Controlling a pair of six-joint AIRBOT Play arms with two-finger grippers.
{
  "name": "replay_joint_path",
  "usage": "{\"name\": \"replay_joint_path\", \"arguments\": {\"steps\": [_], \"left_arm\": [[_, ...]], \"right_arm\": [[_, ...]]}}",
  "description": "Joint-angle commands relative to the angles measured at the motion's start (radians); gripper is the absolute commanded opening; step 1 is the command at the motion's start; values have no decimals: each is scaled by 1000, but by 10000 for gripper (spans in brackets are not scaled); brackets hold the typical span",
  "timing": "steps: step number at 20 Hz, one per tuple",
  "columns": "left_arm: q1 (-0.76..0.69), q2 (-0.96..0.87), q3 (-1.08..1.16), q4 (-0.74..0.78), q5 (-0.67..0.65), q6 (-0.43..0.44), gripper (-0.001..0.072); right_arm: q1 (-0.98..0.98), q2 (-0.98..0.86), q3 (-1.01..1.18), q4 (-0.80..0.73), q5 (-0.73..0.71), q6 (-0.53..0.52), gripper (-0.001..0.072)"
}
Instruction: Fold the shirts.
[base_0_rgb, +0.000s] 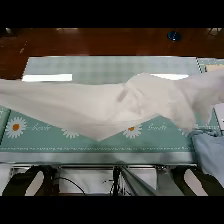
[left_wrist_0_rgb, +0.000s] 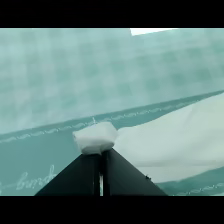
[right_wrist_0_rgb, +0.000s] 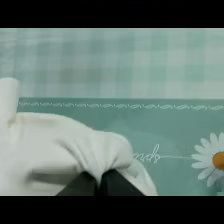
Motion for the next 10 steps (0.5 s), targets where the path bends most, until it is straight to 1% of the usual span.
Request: {"name": "replay_joint_path", "arguments": {"steps": [1, 3, 5, 7, 8, 10], "left_arm": [[-1, 0, -287, -96, 149, -10, 25], [-2, -3, -422, -140, 324, -9, 25], [-17, -29, -510, -141, 484, -8, 25], [-32, -89, -552, -141, 612, 13, 25], [-39, -127, -554, -140, 655, 35, 26], [-54, -212, -554, -142, 745, 56, 26]], "right_arm": [[72, -49, -217, -43, -83, 2, 26], [191, -81, -330, -132, -191, -4, 26], [287, -139, -381, -181, -338, -33, 27], [333, -215, -384, -192, -520, -59, 27], [341, -253, -384, -186, -607, -59, 27], [346, -323, -384, -142, -724, -58, 27]]}}
